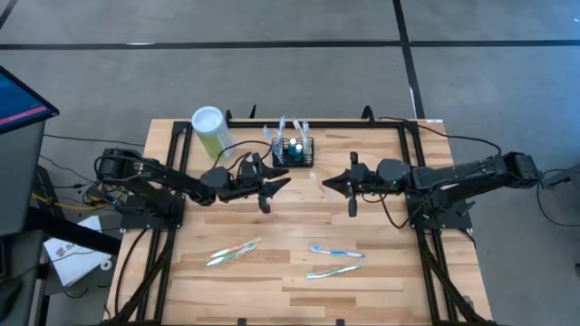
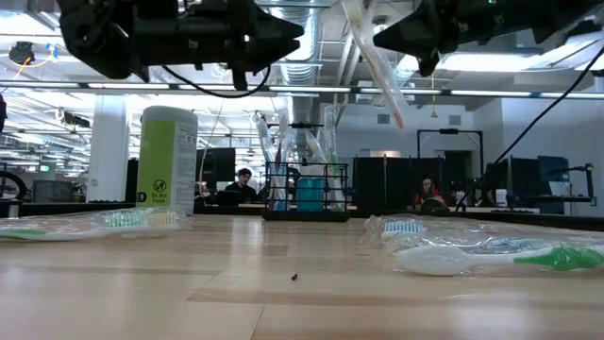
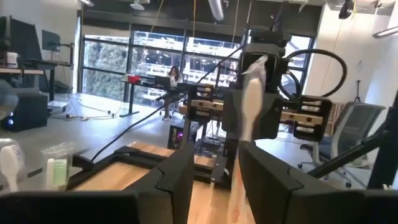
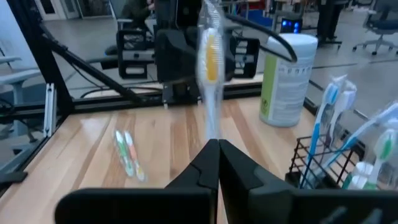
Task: Pick & Place toothbrushing station
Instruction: Put the orange toothbrush into the black wire organizer
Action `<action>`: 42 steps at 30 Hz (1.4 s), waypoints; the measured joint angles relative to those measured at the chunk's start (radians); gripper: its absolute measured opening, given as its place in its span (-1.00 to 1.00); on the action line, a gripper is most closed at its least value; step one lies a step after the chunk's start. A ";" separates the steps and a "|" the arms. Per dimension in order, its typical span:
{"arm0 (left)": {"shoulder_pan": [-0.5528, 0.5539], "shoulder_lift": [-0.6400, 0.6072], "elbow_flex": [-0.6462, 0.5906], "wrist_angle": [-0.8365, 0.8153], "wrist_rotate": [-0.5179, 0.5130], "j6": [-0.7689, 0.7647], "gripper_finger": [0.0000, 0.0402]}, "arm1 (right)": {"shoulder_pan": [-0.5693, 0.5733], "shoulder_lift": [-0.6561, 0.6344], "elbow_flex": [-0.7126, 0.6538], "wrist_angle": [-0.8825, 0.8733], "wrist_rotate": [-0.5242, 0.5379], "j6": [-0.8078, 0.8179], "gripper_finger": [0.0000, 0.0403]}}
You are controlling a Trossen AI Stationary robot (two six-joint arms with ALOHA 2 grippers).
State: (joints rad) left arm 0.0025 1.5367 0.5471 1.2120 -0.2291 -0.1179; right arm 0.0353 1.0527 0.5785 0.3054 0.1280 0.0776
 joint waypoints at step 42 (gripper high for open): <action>0.059 0.257 0.305 -0.004 0.216 -0.018 -0.48 | -0.049 0.065 0.000 0.066 -0.025 -0.035 -1.00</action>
State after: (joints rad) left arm 0.0616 1.7932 0.8524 1.2080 -0.0135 -0.1360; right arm -0.0140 1.1177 0.5785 0.3713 0.1029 0.0422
